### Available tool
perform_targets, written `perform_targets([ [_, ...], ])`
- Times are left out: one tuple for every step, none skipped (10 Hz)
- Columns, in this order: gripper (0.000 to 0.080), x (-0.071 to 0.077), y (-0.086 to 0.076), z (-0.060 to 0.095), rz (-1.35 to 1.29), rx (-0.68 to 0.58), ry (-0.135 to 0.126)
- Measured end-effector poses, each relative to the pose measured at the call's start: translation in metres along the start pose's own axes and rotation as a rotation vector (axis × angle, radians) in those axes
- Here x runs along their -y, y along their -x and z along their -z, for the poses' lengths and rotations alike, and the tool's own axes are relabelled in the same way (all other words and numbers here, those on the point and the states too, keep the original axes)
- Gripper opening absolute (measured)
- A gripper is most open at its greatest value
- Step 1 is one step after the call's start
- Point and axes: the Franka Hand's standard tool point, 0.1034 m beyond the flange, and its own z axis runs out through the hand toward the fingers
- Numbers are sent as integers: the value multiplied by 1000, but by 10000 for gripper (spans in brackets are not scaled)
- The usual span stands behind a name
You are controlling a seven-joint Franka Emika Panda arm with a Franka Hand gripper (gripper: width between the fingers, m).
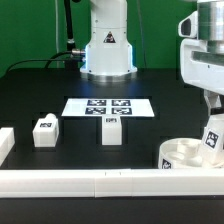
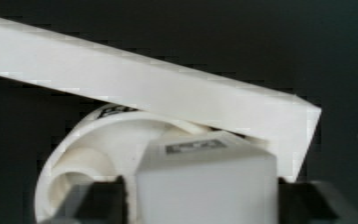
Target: Assemble stool
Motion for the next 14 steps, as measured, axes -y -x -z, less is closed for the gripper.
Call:
perform_targets([
  [569, 0, 0, 0, 28, 1, 1],
  [624, 3, -2, 5, 132, 2, 0],
  [624, 7, -1, 14, 171, 3, -5],
  [644, 11, 1, 25, 276, 1, -18],
  [644, 9, 0, 22, 323, 0, -18],
  [648, 8, 0, 20, 422, 0, -14],
  [649, 8, 0, 20, 505, 0, -14],
  [649, 8, 0, 20, 575, -1, -14],
  [649, 6, 0, 19, 761, 1, 1],
  [649, 7, -2, 23, 969, 10, 17],
  [649, 12, -10, 29, 1111, 9, 11],
  [649, 14, -15, 32, 1164, 5, 7],
  [649, 13, -15, 31, 1237, 4, 11],
  [649, 13, -16, 30, 1305, 5, 11],
])
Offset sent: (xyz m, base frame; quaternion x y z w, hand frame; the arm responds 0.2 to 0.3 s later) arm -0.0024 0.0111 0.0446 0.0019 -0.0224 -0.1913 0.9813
